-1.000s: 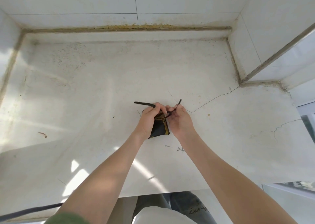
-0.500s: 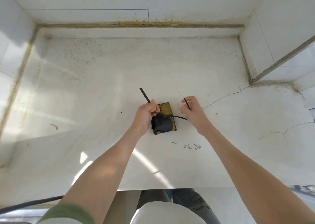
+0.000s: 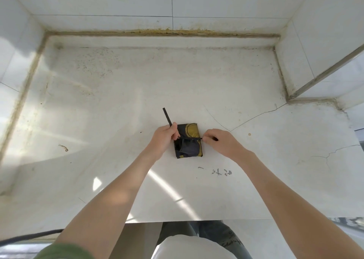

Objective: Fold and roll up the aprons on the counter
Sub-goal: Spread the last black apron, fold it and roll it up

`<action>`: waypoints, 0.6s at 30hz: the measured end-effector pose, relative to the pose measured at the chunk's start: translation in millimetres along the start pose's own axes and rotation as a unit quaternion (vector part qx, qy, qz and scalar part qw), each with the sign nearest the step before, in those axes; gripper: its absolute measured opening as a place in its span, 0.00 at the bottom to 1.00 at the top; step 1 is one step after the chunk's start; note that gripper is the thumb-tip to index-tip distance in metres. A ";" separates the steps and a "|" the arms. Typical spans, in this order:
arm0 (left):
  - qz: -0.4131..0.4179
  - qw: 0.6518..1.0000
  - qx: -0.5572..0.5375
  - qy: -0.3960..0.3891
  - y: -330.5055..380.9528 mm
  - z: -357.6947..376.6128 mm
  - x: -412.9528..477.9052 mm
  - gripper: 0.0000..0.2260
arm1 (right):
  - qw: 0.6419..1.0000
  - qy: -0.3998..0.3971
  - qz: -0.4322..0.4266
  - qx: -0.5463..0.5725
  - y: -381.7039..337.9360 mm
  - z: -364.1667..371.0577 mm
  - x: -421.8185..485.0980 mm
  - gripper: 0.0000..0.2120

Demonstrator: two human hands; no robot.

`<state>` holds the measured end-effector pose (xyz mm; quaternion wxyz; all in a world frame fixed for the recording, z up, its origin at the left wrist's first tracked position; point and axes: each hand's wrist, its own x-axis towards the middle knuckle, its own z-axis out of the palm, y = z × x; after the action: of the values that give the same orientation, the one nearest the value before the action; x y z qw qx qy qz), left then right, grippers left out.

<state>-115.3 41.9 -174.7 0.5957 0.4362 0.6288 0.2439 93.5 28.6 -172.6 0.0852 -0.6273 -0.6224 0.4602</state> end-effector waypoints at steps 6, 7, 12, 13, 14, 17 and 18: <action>0.021 0.985 0.168 -0.018 35.7 8.0 -7.9 0.20 | 0.995 0.000 0.036 0.089 -16.5 -8.1 -6.1 0.10; 0.028 0.989 0.138 -0.031 40.4 11.5 -8.9 0.19 | 0.996 0.010 0.017 0.084 -20.7 -6.7 -7.6 0.06; 0.091 0.991 0.007 -0.098 48.4 24.7 -16.0 0.08 | 0.994 0.001 -0.066 0.084 -34.4 1.9 -6.4 0.07; 0.106 0.989 -0.019 -0.102 46.9 26.0 -17.6 0.07 | 0.995 0.015 -0.056 0.082 -33.8 4.7 -4.2 0.09; 0.122 0.986 -0.036 -0.105 44.9 26.3 -19.1 0.07 | 0.994 0.031 -0.042 0.093 -34.7 6.7 -3.2 0.09; 0.153 0.981 -0.048 -0.113 39.6 25.3 -21.0 0.08 | 0.982 0.049 -0.038 0.180 -36.6 11.5 -3.5 0.04; 0.157 0.979 -0.045 -0.121 40.0 24.4 -21.7 0.06 | 0.975 0.052 -0.042 0.210 -37.1 12.3 -4.5 0.03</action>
<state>-83.4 38.5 -134.2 0.6403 0.5288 0.4643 0.3080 59.9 26.8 -152.1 0.2667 -0.5918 -0.5323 0.5434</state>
